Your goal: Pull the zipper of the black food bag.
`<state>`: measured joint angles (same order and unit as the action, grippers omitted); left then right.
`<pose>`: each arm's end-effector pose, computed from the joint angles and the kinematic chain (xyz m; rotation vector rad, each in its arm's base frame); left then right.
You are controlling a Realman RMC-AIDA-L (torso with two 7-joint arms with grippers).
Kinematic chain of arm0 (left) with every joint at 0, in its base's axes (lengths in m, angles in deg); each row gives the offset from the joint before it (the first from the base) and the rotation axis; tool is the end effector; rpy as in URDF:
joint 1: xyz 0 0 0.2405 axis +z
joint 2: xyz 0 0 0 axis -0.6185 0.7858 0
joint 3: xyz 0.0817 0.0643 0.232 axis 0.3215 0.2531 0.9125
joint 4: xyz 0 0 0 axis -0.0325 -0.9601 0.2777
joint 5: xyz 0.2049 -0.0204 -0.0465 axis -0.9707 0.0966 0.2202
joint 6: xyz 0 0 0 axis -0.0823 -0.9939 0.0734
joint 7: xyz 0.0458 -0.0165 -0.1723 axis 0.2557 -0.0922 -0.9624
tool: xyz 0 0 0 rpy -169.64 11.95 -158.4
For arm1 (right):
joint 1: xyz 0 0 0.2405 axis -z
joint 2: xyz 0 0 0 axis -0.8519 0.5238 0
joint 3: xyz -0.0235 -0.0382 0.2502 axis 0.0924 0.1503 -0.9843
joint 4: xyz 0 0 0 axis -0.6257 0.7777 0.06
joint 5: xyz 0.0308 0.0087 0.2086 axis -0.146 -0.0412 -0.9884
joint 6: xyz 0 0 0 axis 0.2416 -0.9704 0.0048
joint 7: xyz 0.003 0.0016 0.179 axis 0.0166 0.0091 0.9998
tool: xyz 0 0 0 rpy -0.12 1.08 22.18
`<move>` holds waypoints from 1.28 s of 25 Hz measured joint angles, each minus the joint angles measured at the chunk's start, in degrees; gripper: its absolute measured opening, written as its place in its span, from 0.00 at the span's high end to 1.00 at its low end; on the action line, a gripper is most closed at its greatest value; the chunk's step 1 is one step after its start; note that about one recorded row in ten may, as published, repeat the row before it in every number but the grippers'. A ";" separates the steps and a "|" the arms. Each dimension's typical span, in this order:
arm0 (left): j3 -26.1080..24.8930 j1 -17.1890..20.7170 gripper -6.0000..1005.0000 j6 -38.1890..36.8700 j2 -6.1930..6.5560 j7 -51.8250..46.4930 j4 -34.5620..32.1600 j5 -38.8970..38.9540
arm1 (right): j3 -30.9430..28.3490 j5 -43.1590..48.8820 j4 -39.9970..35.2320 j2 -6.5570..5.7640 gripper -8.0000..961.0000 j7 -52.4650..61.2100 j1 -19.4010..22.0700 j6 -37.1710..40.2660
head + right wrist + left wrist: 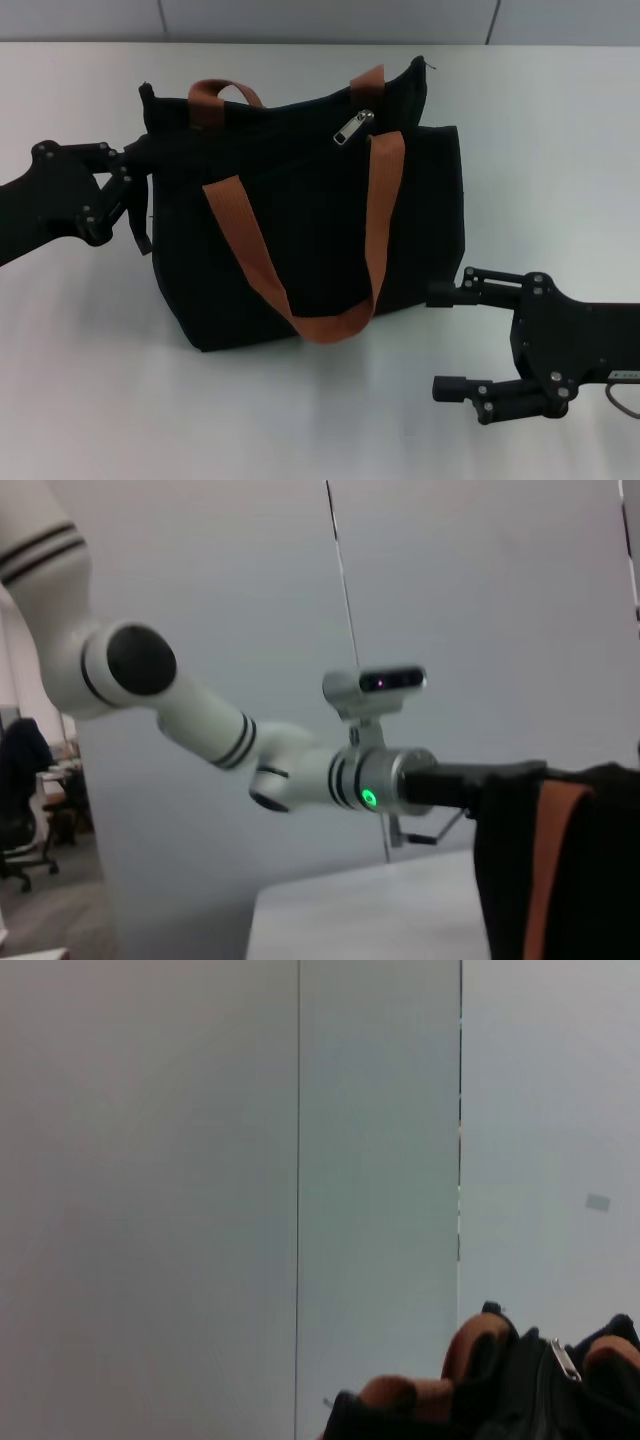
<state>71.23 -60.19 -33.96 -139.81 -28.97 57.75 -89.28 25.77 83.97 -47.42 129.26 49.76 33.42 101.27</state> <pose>-0.2881 0.3108 0.0191 -2.3687 -0.3470 -0.9411 0.2306 0.2531 -0.0439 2.9380 -0.2163 -1.0910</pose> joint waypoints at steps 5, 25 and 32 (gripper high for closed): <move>-0.43 -0.27 0.95 0.92 0.47 -4.71 -0.65 -0.47 | -0.04 0.11 0.33 0.12 0.13 -0.16 -0.31 -2.02; 2.16 -0.05 0.25 -19.02 5.57 -21.74 -7.81 -0.63 | 1.22 0.18 5.47 0.17 0.13 -1.57 -3.87 -7.19; 11.63 0.93 0.18 -19.09 0.81 -8.43 -7.22 -0.53 | 1.53 0.18 7.31 0.26 0.13 -2.08 -4.72 -9.26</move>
<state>82.86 -59.26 -53.04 -139.00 -37.40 50.53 -89.81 27.30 84.15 -40.11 129.52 47.68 28.70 92.01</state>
